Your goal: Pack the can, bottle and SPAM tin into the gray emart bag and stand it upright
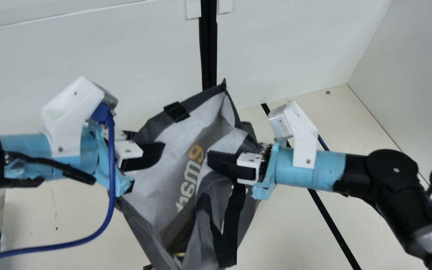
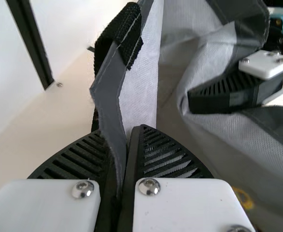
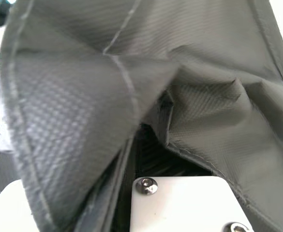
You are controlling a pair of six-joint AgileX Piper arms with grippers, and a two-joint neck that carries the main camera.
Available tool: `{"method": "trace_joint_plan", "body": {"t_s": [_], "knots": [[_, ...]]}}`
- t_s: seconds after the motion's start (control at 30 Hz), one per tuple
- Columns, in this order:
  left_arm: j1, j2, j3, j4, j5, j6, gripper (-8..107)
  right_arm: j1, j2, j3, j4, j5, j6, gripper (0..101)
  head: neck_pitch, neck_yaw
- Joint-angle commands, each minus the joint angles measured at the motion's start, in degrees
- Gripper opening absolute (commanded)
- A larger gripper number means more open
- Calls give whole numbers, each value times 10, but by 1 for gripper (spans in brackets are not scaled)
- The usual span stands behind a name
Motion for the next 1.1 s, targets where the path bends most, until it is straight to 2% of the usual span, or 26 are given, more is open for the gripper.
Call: {"method": "trace_joint_plan", "body": {"t_s": [0.0, 0.3, 0.53, 0.67, 0.83, 1.07], "knots": [[3, 21, -34, 2, 0, 4, -8, 16, 26, -11, 5, -26, -48, 0, -13, 0], [13, 104, -142, 32, 0, 7, -8, 77, 106, -60, 26, -131, -192, 0, -13, 0], [17, 161, -220, 77, 0, -7, -8, 118, 154, -90, 41, -228, -316, 0, -13, 0], [14, 185, -256, 113, 0, -18, -8, 129, 178, -105, 61, -266, -368, 0, -13, 0], [8, 203, -287, 149, 0, -38, -8, 129, 197, -118, 78, -284, -397, 0, -13, 0], [-5, 201, -294, 181, 0, -53, -8, 112, 186, -112, 53, -258, -354, 0, -13, 0]]}}
